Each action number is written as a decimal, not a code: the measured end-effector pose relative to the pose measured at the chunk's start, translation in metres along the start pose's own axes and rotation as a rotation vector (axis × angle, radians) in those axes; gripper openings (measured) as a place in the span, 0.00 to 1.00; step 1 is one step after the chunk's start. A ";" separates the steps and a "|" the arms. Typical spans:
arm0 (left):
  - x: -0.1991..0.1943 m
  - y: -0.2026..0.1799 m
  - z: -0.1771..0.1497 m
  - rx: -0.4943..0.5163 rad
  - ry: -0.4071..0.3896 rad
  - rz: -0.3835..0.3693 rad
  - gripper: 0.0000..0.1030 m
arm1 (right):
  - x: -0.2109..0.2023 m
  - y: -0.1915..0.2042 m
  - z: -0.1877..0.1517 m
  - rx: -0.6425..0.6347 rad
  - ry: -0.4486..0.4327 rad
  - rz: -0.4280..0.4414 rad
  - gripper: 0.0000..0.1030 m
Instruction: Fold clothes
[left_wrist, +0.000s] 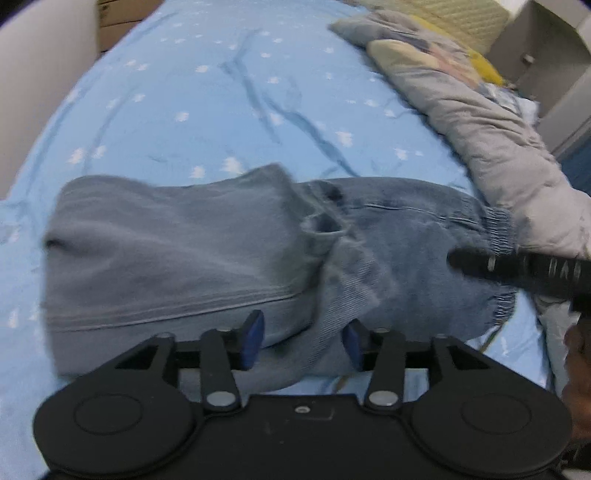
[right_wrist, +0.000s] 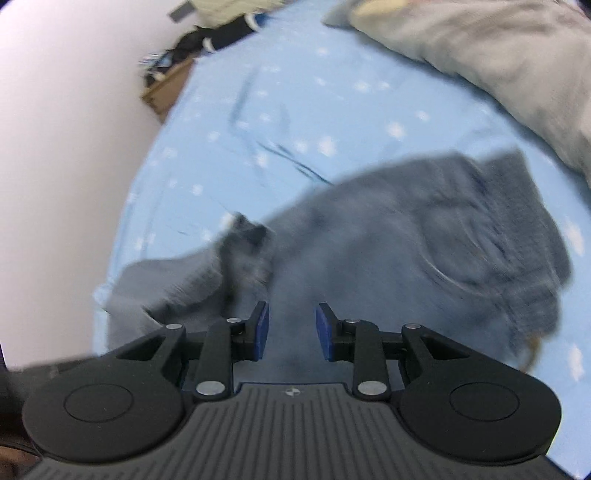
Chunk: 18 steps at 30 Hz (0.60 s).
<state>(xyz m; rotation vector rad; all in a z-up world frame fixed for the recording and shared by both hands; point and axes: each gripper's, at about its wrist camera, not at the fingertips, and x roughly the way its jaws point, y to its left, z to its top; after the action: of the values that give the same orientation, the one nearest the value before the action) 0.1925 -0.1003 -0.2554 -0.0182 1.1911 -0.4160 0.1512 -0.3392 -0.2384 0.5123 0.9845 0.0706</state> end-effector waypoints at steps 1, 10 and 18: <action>-0.005 0.008 0.000 -0.016 0.004 -0.001 0.47 | 0.004 0.010 0.006 -0.016 0.002 0.010 0.29; -0.039 0.086 0.007 -0.093 -0.019 -0.033 0.56 | 0.033 0.095 0.029 -0.158 0.010 0.034 0.29; -0.022 0.171 0.009 -0.214 -0.018 -0.056 0.61 | 0.100 0.120 0.001 -0.177 0.149 -0.192 0.28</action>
<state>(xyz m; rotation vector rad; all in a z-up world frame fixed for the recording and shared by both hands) 0.2458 0.0629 -0.2718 -0.2402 1.2150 -0.3351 0.2285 -0.2061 -0.2622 0.2514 1.1571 0.0235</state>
